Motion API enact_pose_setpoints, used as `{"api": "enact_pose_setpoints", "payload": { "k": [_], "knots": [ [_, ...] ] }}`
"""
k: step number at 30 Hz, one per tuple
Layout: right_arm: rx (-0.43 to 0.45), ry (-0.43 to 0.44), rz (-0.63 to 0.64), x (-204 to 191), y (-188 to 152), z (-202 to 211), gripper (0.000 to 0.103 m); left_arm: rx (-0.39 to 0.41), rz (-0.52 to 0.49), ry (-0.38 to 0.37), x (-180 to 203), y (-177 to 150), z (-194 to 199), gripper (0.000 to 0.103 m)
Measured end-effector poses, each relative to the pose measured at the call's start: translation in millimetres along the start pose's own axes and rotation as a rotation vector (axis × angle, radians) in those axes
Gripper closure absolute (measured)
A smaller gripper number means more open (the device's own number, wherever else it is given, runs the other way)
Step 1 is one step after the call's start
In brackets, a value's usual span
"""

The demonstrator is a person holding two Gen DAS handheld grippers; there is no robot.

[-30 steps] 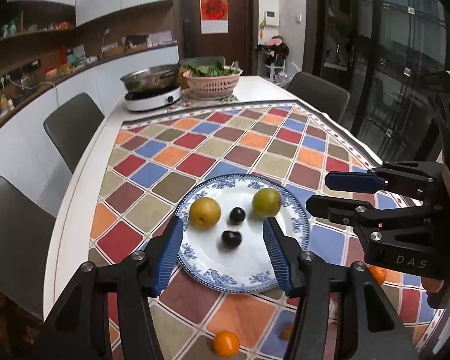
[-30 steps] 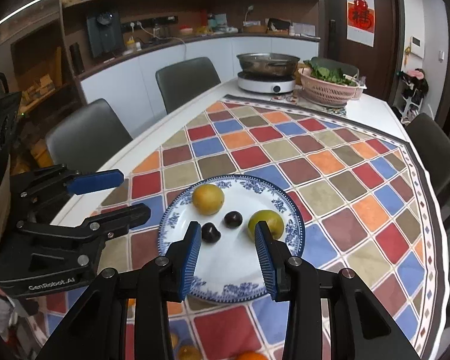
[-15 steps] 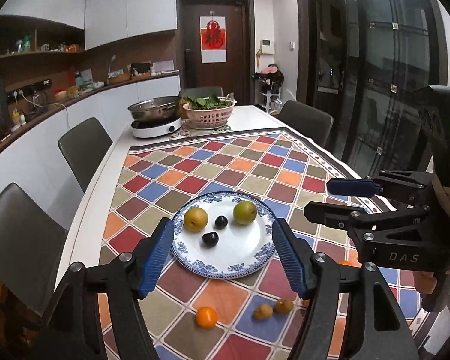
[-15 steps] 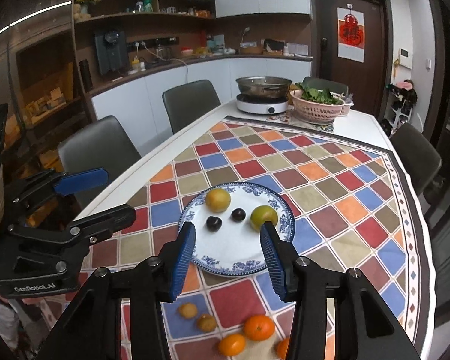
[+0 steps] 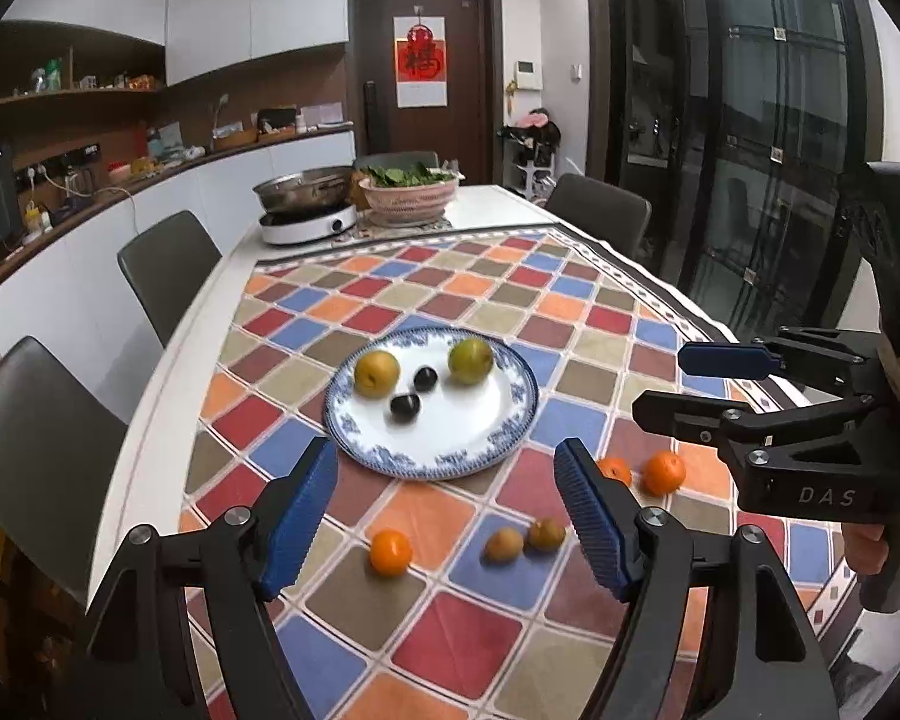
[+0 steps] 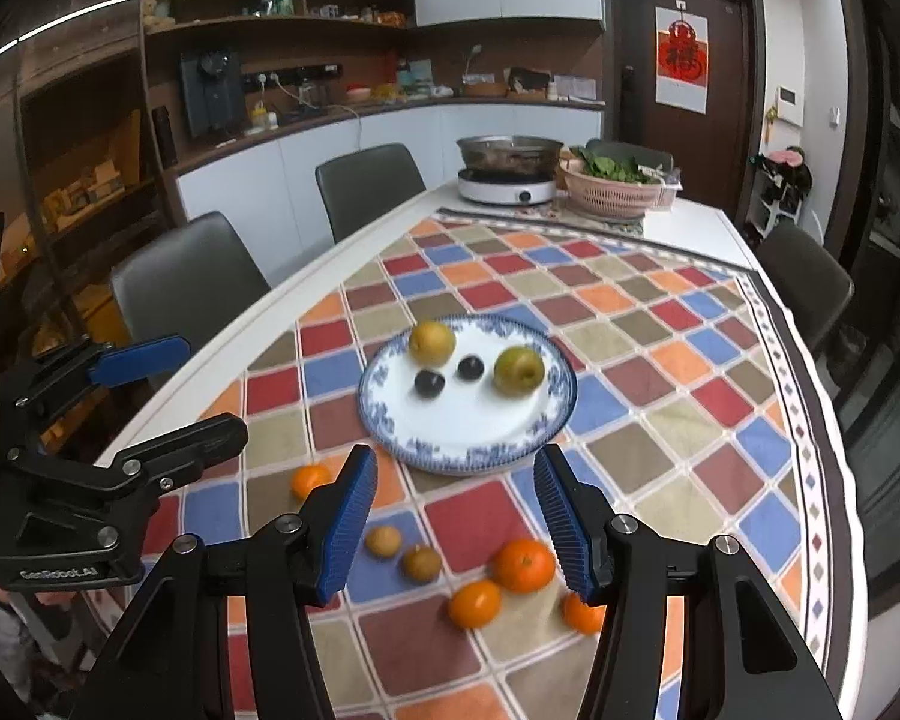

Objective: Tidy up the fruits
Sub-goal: 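Move both grippers back toward the brown kiwis and oranges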

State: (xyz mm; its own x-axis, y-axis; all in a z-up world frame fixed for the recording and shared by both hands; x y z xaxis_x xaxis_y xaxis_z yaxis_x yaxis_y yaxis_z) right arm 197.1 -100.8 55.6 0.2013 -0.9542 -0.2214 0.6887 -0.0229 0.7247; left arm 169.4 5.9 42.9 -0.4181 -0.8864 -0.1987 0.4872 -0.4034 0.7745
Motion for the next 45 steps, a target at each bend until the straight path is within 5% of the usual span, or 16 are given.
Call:
{"api": "enact_pose_setpoints", "payload": {
  "k": [19, 38, 45],
  "knots": [
    [-0.179, -0.061, -0.04, 16, -64, -33, 0.048, -0.075, -0.147, -0.115, 30, -44, -41, 0.029],
    [-0.31, -0.099, -0.075, 29, -91, -83, 0.048, -0.179, -0.292, -0.203, 37, -63, -110, 0.029],
    [-0.332, -0.096, -0.09, 32, -92, -93, 0.051, -0.205, -0.3, -0.221, 39, -64, -128, 0.039]
  ]
}}
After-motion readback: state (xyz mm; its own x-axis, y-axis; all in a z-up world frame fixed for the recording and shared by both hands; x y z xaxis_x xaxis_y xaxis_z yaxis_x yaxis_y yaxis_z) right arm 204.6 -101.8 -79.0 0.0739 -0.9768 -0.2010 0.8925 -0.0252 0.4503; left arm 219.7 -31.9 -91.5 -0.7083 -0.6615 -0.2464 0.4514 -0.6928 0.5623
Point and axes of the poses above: each gripper's, at about its wrist camera, not at the fingertips, and z roughly against the way its jaws point, x to its right, y to its top, the point moved 1 cm from there along -z, roughly the way its jaws point, and after that the axes turned 13 degrees about -z, right-handed, at the moved point
